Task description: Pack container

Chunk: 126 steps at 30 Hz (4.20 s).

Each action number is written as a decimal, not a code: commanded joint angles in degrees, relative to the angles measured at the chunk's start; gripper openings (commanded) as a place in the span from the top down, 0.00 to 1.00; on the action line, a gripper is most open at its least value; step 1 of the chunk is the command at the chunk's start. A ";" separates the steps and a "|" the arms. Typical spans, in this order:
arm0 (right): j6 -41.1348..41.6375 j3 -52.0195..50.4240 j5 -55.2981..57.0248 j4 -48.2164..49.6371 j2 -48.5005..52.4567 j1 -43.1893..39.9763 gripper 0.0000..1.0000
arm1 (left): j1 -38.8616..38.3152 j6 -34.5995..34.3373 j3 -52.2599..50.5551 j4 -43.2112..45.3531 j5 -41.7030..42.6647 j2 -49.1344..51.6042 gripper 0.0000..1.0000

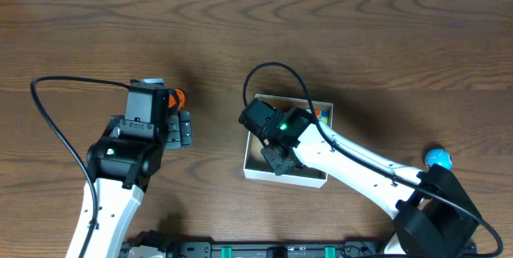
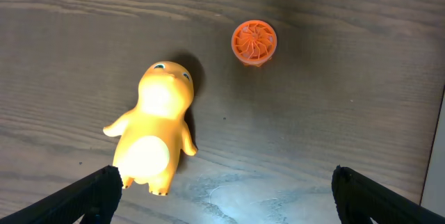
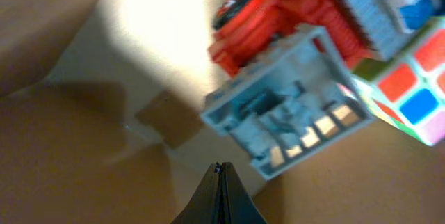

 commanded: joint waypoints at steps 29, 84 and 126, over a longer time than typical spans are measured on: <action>-2.80 -0.33 -7.28 0.31 0.63 0.61 0.97 | 0.28 -0.72 0.00 -0.13 -0.04 -0.37 0.02; 6.03 -12.26 -4.79 0.52 -6.14 -74.88 0.01 | 0.28 -0.72 0.00 -0.15 -0.04 -0.24 0.02; 6.01 -22.14 -1.60 15.56 -6.14 -75.30 0.13 | 0.28 -0.72 0.00 -0.74 -0.04 -0.24 0.02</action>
